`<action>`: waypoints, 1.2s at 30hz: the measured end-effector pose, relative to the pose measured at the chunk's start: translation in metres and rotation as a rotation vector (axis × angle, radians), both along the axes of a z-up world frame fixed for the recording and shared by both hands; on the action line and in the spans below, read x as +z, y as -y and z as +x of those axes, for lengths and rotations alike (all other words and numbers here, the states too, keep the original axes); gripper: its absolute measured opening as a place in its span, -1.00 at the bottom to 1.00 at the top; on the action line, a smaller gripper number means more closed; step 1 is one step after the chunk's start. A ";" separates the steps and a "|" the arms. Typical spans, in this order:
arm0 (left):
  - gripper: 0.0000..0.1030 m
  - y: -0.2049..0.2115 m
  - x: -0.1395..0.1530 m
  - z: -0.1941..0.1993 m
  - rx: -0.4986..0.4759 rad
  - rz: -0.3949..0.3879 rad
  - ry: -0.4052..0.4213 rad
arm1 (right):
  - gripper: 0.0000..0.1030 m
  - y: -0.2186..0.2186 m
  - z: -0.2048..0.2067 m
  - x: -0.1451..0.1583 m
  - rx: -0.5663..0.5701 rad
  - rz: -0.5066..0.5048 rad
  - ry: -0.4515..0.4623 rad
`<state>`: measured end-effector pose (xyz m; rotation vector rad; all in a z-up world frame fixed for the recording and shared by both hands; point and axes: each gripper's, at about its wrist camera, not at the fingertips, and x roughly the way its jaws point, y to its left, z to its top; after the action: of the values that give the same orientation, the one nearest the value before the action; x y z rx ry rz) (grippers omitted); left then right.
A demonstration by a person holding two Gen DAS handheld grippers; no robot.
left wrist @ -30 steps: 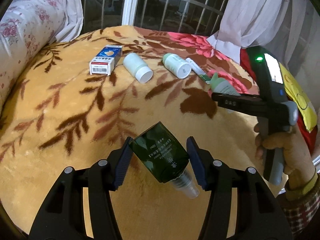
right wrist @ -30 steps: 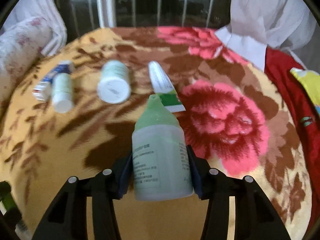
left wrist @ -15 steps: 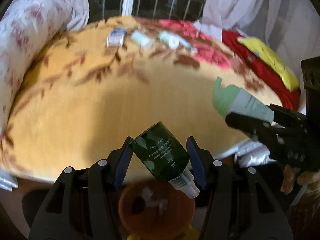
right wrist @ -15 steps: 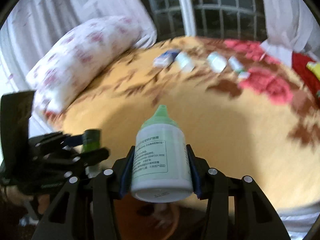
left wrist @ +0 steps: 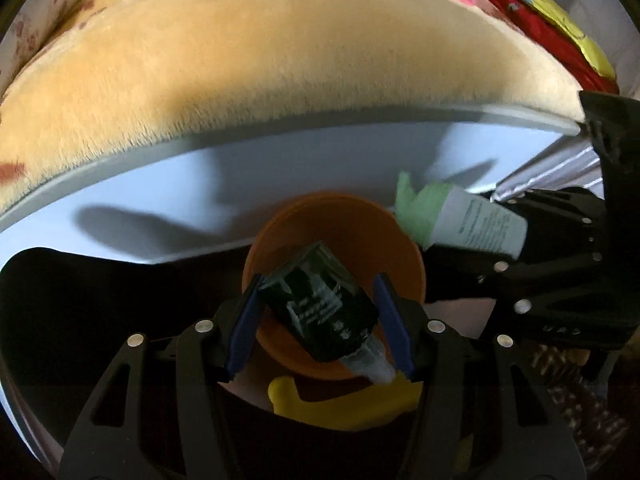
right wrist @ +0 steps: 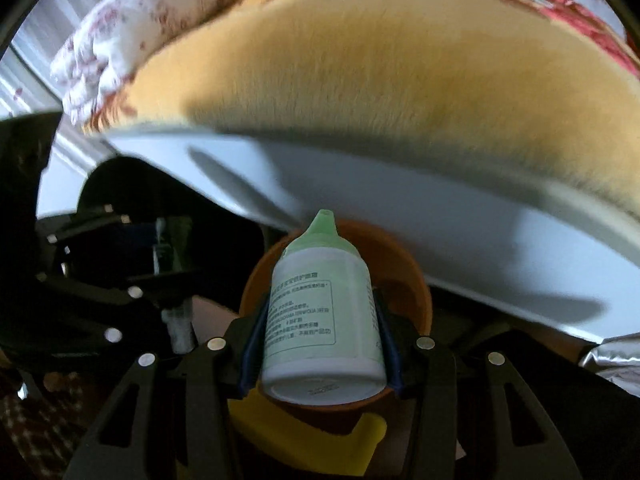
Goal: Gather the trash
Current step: 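Carry both bottles over the orange bin and open both grippers, then grasp the blue-and-white medicine box with the left gripper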
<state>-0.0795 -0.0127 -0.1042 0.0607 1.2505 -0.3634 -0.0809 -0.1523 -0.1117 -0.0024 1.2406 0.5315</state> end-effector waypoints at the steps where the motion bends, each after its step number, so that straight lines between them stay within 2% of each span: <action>1: 0.13 0.000 -0.002 0.000 0.002 0.005 -0.013 | -0.03 -0.001 0.000 -0.003 -0.003 0.000 -0.004; 2: 0.18 -0.001 -0.003 0.000 0.007 0.010 -0.024 | 0.18 -0.001 -0.002 -0.004 -0.003 -0.003 -0.004; 3: 0.26 -0.002 -0.004 -0.001 0.011 0.019 -0.035 | 0.27 -0.001 -0.001 -0.004 -0.003 -0.013 -0.001; 6: 0.31 -0.004 -0.001 -0.001 0.018 0.025 -0.026 | 0.30 0.004 0.000 0.004 -0.025 -0.045 0.049; 13: 0.33 -0.010 0.013 0.008 0.049 0.008 0.019 | 0.34 0.030 0.011 0.022 -0.118 -0.015 0.095; 22: 0.33 -0.007 0.034 0.011 0.060 -0.021 0.066 | 0.34 0.030 0.014 0.039 -0.126 0.017 0.149; 29: 0.33 -0.012 0.061 0.036 0.111 -0.052 0.155 | 0.40 0.039 0.021 0.062 -0.137 0.055 0.222; 36: 0.38 -0.020 0.102 0.086 0.186 -0.071 0.285 | 0.41 0.042 0.041 0.092 -0.153 0.085 0.332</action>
<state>0.0063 0.0068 -0.0019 -0.0627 0.9522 -0.2275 -0.0402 -0.1945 -0.0193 0.0726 0.8855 0.4295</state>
